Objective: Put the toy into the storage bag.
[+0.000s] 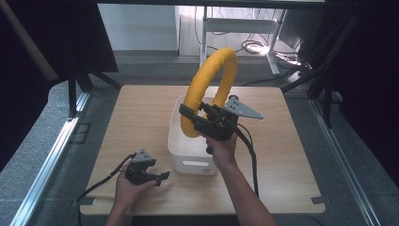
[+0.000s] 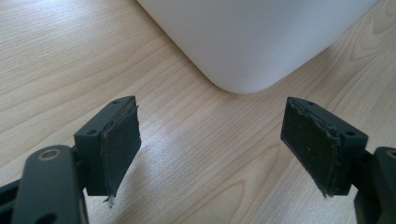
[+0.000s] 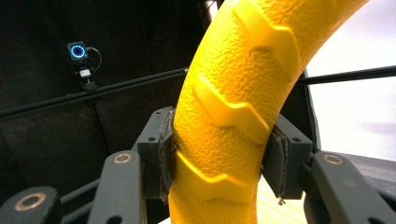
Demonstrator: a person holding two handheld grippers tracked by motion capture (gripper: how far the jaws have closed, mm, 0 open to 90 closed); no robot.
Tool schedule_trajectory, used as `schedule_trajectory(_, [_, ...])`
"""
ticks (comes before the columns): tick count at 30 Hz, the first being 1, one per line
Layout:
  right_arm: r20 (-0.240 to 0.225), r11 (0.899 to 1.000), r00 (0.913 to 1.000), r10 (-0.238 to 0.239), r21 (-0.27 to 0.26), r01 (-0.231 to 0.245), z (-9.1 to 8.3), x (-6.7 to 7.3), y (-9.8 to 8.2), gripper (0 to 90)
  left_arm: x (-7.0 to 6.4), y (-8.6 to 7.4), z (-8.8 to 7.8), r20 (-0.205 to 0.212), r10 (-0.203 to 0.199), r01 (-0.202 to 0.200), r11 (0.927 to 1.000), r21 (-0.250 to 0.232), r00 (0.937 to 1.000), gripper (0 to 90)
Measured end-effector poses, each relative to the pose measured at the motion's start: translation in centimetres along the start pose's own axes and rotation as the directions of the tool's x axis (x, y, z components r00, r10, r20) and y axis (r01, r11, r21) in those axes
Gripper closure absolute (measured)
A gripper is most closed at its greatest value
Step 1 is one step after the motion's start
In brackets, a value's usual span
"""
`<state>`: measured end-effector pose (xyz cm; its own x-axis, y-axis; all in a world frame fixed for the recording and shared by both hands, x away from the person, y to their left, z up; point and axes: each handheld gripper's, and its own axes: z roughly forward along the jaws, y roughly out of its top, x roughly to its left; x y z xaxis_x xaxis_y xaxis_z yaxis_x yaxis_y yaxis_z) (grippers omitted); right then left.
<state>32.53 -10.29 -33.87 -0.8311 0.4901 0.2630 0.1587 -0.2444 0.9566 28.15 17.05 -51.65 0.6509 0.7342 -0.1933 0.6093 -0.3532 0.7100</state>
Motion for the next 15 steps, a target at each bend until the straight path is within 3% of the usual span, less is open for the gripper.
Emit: schedule_trajectory(15, [0.016,1.0,0.9997,0.021,0.013,-0.021,0.4,0.6,-2.1,49.6,0.0,0.0,0.1,0.001,0.002,-0.002,1.0,0.006,1.0,20.0])
